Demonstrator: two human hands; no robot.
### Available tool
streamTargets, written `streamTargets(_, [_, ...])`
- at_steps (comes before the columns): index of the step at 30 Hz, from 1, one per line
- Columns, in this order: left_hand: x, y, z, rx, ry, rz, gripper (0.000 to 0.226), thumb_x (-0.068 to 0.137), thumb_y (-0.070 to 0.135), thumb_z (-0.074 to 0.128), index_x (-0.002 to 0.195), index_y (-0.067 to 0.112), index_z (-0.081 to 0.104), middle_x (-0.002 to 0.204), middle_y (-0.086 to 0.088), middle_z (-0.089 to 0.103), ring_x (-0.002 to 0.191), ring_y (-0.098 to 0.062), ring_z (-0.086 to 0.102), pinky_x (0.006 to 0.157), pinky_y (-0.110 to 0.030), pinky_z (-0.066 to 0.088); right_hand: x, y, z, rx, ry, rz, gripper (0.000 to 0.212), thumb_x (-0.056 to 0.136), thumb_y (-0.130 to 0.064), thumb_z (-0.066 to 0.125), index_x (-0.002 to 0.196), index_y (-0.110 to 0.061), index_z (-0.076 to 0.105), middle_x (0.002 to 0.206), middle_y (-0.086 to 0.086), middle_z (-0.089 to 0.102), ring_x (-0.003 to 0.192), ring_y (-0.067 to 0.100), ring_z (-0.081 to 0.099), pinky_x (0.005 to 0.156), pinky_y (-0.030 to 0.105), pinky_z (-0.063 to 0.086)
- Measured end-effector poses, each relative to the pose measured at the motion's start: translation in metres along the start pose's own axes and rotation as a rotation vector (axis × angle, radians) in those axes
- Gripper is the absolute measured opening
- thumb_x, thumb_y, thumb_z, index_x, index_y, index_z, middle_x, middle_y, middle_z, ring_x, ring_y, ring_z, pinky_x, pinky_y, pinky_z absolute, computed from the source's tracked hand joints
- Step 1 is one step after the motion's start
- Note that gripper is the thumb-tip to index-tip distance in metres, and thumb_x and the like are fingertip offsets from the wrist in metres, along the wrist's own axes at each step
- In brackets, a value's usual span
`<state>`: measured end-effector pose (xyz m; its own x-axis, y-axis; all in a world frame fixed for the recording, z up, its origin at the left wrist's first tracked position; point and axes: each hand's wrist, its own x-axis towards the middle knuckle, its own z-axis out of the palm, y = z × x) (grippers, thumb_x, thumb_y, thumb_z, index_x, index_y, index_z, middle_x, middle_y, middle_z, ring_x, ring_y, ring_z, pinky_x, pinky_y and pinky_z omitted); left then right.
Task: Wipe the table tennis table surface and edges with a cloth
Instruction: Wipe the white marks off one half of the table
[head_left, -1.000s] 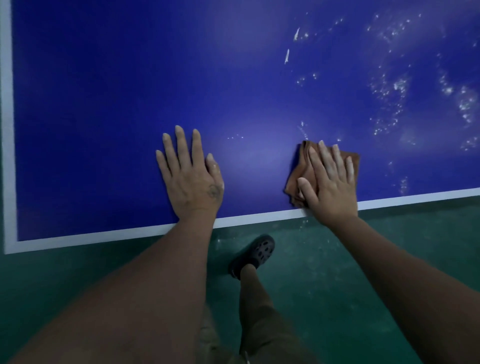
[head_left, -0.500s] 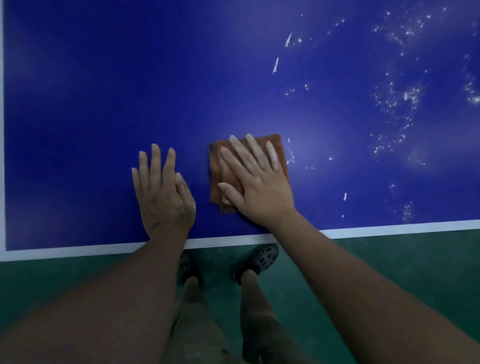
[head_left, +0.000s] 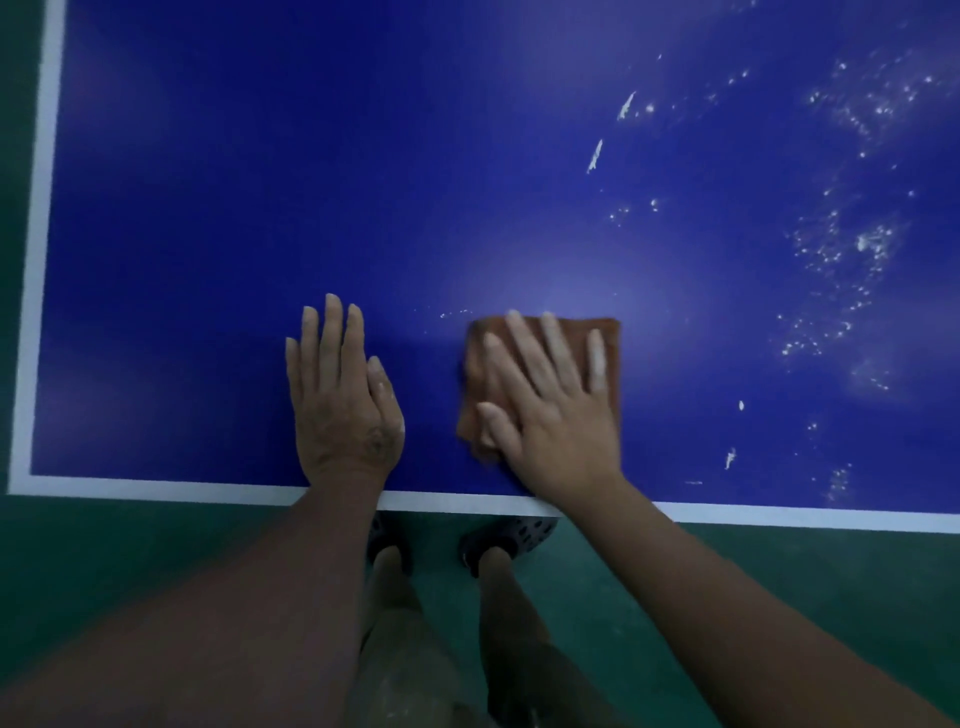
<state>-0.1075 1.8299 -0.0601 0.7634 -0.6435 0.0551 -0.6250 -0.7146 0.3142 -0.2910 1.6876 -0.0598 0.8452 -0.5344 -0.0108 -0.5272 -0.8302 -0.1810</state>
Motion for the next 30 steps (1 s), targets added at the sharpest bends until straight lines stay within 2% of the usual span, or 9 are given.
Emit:
streamTargets(4, [-0.001,-0.002,0.0,0.025,-0.003,0.018,0.056,0.116,0.021,0.03,0.169,0.006,0.033,0.18,-0.012,0.023,0.17,-0.031,0.013,0.137,-0.057,0.012,0.064,-0.036,0.006,0.068,0.011,-0.079,0.065,0.111,-0.061,0.037,0.167,-0.028,0.036,0.179,-0.001,0.022,0.167,0.025,0.012,0.131,0.064,0.007])
streamTargets(7, [0.0,-0.003,0.0,0.032,0.006,0.023,0.055,0.116,0.02,0.031,0.169,0.006,0.034,0.18,-0.012,0.024,0.17,-0.032,0.013,0.137,-0.056,0.012,0.077,-0.003,0.001,0.071,0.074,-0.052,0.065,0.109,-0.062,0.041,0.165,-0.03,0.041,0.177,-0.003,0.026,0.166,0.023,0.017,0.132,0.06,0.011])
streamTargets(10, [-0.002,-0.001,0.0,0.032,0.007,0.018,0.054,0.116,0.019,0.032,0.169,0.006,0.034,0.18,-0.012,0.024,0.17,-0.032,0.013,0.137,-0.056,0.012,0.065,0.065,-0.01,0.014,0.108,0.088,0.065,0.109,-0.063,0.041,0.166,-0.034,0.037,0.178,-0.008,0.024,0.166,0.021,0.017,0.131,0.059,0.012])
streamTargets(13, [-0.001,-0.001,0.0,0.03,0.01,0.022,0.055,0.116,0.019,0.033,0.169,0.006,0.034,0.18,-0.012,0.025,0.17,-0.032,0.014,0.137,-0.057,0.013,0.044,0.128,-0.026,-0.022,0.083,0.341,0.068,0.109,-0.062,0.039,0.169,-0.032,0.029,0.179,-0.007,0.018,0.167,0.023,0.011,0.132,0.061,0.009])
streamTargets(16, [-0.001,-0.003,0.002,0.038,0.005,0.02,0.056,0.116,0.021,0.032,0.17,0.008,0.032,0.18,-0.011,0.024,0.17,-0.031,0.012,0.137,-0.056,0.013,0.026,0.137,-0.031,-0.021,0.037,0.46,0.07,0.112,-0.057,0.031,0.172,-0.023,0.019,0.181,-0.003,0.007,0.168,0.025,0.0,0.131,0.065,0.004])
streamTargets(19, [-0.001,-0.005,0.003,0.043,-0.005,0.018,0.056,0.116,0.022,0.03,0.17,0.009,0.031,0.181,-0.01,0.022,0.17,-0.031,0.011,0.137,-0.056,0.012,0.025,0.092,-0.023,-0.024,0.031,0.337,0.07,0.112,-0.048,0.035,0.171,-0.015,0.021,0.181,-0.001,0.009,0.168,0.023,0.002,0.132,0.062,0.005])
streamTargets(25, [0.0,-0.004,0.002,0.042,-0.039,0.002,0.057,0.115,0.025,0.027,0.17,0.009,0.03,0.182,-0.01,0.02,0.17,-0.03,0.009,0.138,-0.055,0.01,0.086,-0.025,-0.002,0.063,0.024,0.038,0.068,0.112,-0.052,0.038,0.169,-0.015,0.032,0.18,-0.001,0.019,0.167,0.023,0.01,0.133,0.059,0.009])
streamTargets(27, [0.0,-0.004,0.001,0.053,-0.049,0.004,0.058,0.115,0.026,0.026,0.17,0.009,0.03,0.182,-0.01,0.02,0.17,-0.03,0.009,0.138,-0.055,0.01,0.106,-0.036,0.0,0.067,0.012,-0.031,0.067,0.113,-0.053,0.037,0.169,-0.017,0.032,0.18,0.0,0.018,0.167,0.024,0.009,0.133,0.058,0.01])
streamTargets(30, [0.001,-0.004,0.002,0.053,-0.053,-0.01,0.058,0.115,0.028,0.025,0.171,0.01,0.029,0.182,-0.009,0.019,0.17,-0.029,0.008,0.138,-0.053,0.008,0.119,-0.013,-0.001,0.046,0.029,-0.099,0.065,0.112,-0.058,0.039,0.168,-0.025,0.036,0.178,0.001,0.023,0.167,0.027,0.014,0.133,0.057,0.012])
